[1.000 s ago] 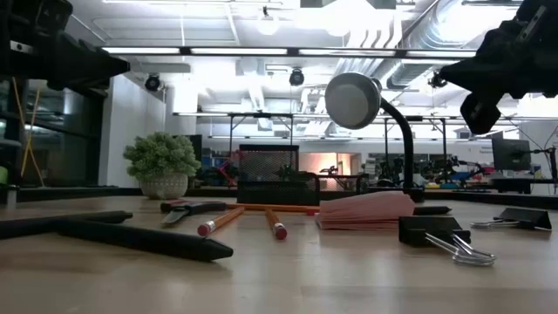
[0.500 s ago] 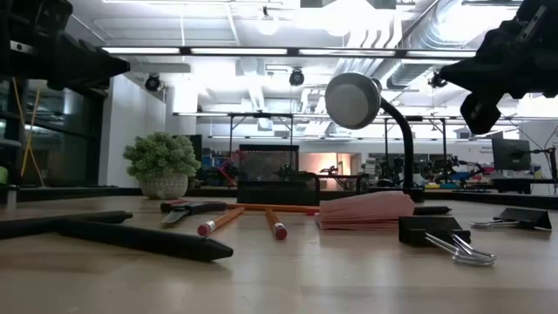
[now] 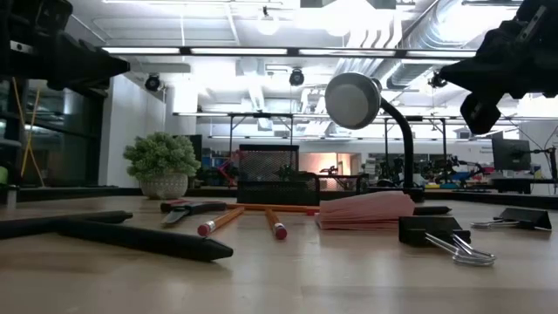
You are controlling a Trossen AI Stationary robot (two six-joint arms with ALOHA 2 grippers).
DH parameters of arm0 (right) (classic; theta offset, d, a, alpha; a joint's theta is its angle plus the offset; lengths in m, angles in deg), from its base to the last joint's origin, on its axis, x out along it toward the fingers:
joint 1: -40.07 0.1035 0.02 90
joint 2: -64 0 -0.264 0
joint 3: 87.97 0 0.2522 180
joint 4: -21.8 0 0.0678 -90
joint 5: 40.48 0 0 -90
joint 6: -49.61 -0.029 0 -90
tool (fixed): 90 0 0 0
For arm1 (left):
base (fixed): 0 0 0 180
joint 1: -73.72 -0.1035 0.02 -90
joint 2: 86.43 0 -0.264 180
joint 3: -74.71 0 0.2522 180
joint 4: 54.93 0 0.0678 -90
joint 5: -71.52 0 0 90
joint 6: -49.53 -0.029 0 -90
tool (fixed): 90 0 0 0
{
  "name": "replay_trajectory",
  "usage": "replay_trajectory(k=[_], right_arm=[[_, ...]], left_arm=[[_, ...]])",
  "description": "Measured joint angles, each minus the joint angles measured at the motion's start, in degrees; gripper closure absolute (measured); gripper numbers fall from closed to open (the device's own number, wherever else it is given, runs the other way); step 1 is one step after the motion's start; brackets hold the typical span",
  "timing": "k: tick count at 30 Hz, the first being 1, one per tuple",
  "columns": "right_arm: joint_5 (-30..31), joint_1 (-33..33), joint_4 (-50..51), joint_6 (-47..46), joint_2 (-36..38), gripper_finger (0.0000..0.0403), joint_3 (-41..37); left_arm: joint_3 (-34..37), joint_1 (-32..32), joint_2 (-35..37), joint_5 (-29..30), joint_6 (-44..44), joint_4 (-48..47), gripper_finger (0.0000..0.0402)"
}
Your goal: Pick and place office supplies into organizer
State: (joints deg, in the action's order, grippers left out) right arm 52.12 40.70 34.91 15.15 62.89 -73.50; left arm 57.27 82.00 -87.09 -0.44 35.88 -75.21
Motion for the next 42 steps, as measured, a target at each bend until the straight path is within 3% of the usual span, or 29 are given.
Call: replay_trajectory(k=[42], right_arm=[[0.0,0.0,0.01,0.0,0.01,0.0391,0.0]], left_arm=[[0.01,0.0,0.0,1.02,-0.01,0.02,0.0392]])
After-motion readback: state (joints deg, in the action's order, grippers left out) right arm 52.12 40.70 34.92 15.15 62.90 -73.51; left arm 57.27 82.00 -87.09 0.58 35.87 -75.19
